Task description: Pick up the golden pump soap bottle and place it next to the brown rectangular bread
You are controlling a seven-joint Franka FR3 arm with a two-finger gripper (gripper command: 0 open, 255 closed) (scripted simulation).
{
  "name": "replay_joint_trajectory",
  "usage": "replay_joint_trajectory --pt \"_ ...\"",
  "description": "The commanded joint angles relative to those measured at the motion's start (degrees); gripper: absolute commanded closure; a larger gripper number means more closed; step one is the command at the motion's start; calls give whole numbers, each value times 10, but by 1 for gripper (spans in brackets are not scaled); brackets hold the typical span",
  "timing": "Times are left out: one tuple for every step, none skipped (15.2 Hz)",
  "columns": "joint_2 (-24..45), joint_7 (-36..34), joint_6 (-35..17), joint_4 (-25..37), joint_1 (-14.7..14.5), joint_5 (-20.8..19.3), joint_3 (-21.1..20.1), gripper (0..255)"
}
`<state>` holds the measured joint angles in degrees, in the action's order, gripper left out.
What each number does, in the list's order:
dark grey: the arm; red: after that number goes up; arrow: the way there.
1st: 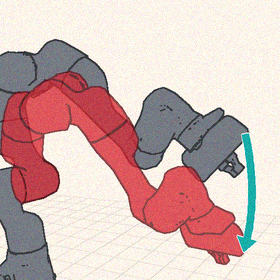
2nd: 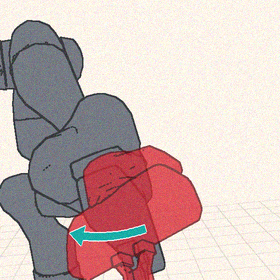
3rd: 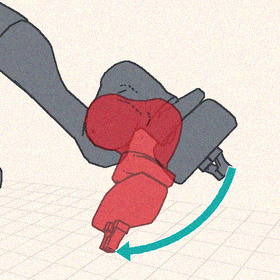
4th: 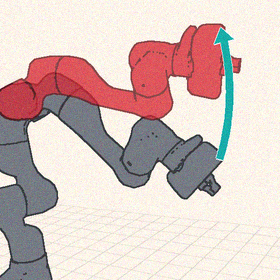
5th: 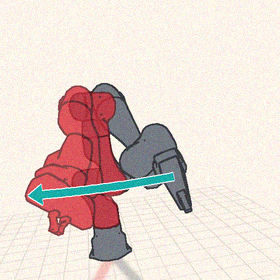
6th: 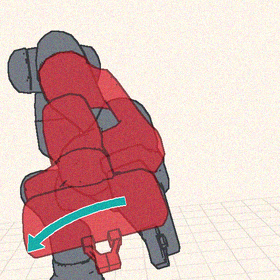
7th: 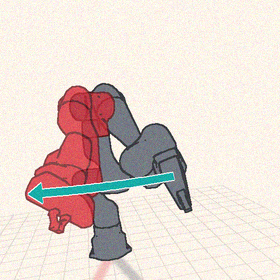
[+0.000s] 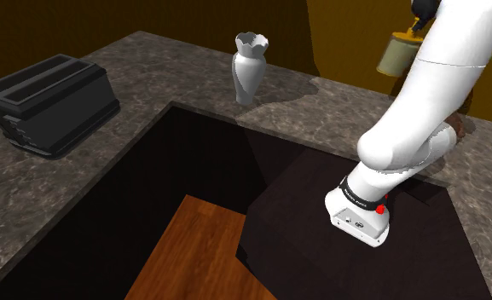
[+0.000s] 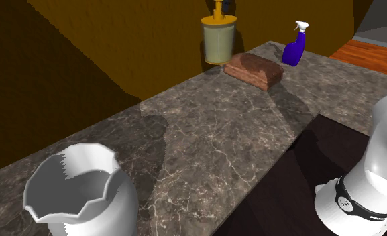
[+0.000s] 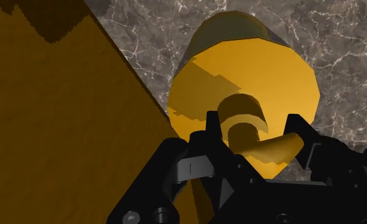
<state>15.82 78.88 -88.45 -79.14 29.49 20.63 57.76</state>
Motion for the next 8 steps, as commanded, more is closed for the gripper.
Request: replay_joint_trajectory --pt "34 36 8 24 44 29 -2 255" --pt "51 51 13 39 68 43 -5 255" --pt "68 66 19 55 93 56 -8 255" --pt "86 79 26 73 118 69 -13 255" --pt "103 92 33 92 143 82 -18 255" --pt "121 103 40 112 169 95 -23 255" --pt "136 112 47 131 191 105 -28 255" --pt "133 113 37 118 185 103 -28 255"
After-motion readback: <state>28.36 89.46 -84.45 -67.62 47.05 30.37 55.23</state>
